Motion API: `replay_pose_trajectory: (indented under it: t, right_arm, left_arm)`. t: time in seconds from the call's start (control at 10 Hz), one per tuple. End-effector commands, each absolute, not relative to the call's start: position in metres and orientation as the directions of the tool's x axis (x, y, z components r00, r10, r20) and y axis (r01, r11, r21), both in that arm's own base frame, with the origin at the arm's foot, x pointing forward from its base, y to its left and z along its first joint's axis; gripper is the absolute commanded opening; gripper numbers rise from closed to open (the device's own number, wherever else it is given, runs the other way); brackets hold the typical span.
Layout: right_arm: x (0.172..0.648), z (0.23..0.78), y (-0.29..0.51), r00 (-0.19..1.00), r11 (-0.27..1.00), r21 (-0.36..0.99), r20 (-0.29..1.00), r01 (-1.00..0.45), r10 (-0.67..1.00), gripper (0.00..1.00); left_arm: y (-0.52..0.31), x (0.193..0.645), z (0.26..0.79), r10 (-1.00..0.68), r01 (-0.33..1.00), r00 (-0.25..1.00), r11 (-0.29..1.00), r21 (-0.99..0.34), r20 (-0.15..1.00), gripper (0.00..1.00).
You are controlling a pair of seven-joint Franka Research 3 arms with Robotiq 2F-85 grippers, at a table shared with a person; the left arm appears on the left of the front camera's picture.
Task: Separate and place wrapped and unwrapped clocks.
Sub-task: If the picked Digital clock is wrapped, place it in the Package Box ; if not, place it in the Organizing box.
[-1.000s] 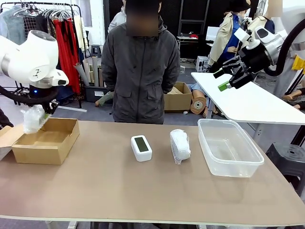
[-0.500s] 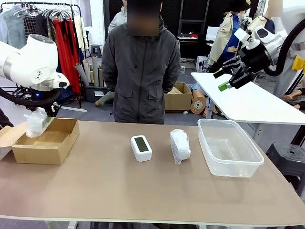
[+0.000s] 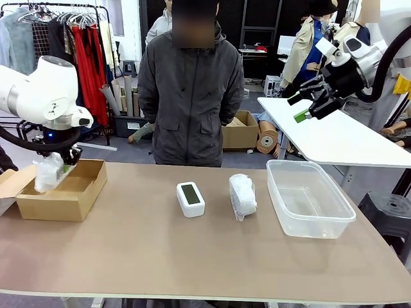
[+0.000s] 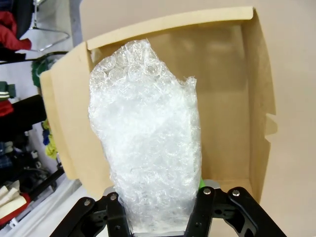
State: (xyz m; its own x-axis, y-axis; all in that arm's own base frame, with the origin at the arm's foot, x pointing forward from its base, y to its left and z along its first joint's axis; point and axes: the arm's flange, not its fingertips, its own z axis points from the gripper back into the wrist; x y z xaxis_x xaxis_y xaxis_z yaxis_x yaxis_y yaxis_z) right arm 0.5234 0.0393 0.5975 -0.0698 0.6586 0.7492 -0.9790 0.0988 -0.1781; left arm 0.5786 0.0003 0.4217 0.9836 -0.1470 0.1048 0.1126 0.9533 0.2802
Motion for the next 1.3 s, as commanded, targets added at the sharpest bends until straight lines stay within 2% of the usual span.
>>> replay_pose_trajectory:
  t: [0.0, 1.2]
  right_arm:
    - [0.523, 0.598, 0.039, -0.073, 0.097, -0.184, 0.742, -0.978, 0.666, 1.00]
    - [0.523, 0.598, 0.039, -0.073, 0.097, -0.184, 0.742, -0.978, 0.666, 1.00]
  left_arm:
    - [0.015, 0.582, 0.412, -0.154, 0.126, 0.982, 0.966, 0.227, 0.113, 0.00]
    - [0.049, 0.602, 0.383, -0.051, 0.041, 0.996, 0.990, 0.132, 0.075, 0.00]
